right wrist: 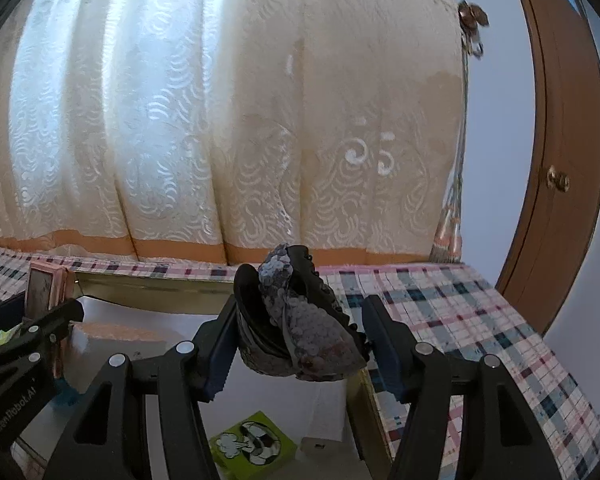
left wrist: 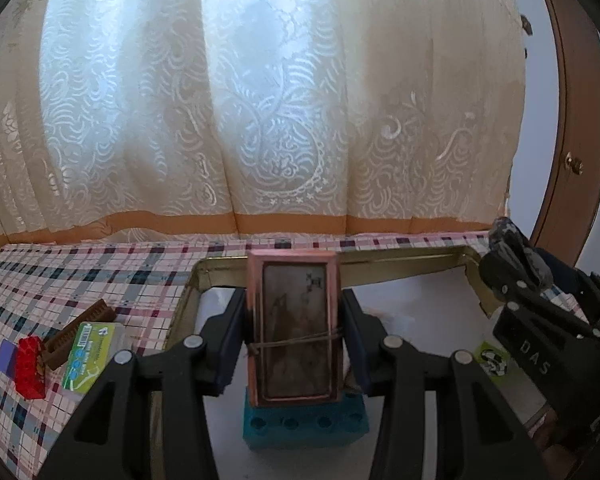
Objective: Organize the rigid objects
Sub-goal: 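Lower the pouch and mirror frame into the tin and open both tools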
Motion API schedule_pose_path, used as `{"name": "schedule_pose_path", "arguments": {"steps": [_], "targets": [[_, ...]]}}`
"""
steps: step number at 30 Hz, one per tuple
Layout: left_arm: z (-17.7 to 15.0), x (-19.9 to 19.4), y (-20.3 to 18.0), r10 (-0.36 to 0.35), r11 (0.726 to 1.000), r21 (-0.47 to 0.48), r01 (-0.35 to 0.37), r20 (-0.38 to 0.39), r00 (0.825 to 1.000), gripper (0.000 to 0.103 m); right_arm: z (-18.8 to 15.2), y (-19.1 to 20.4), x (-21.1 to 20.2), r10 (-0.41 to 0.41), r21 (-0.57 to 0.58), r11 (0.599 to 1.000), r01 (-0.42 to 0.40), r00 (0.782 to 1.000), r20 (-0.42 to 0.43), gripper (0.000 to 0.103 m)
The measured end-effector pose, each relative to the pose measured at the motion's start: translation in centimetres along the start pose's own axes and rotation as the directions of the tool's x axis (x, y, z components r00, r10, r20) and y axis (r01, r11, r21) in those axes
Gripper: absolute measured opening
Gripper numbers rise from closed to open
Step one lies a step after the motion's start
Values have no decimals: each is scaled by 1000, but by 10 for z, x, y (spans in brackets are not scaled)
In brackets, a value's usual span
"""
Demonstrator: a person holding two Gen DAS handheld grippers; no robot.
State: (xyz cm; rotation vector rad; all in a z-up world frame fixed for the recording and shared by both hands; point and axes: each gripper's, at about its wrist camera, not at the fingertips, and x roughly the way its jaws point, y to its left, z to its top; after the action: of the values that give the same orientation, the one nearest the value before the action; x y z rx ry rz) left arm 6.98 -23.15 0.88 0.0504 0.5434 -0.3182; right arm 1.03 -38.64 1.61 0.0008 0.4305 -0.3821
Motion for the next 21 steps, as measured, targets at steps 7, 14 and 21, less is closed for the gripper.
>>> {"name": "schedule_pose_path", "arguments": {"steps": [7,14,21], "targets": [[4,12,-15,-13,999,52,15,-43,999,45,1,-4,3,22,22,1000,-21,999,-24,63],[4,13,-14,-7,998,56,10,-64,998,45,0,2,6,95,45,995,-92,993,-66,63],[2,5,-4,29,1000,-2,-29,-48,998,76,-3,7,5,126,35,992,-124,990,-69,68]]}}
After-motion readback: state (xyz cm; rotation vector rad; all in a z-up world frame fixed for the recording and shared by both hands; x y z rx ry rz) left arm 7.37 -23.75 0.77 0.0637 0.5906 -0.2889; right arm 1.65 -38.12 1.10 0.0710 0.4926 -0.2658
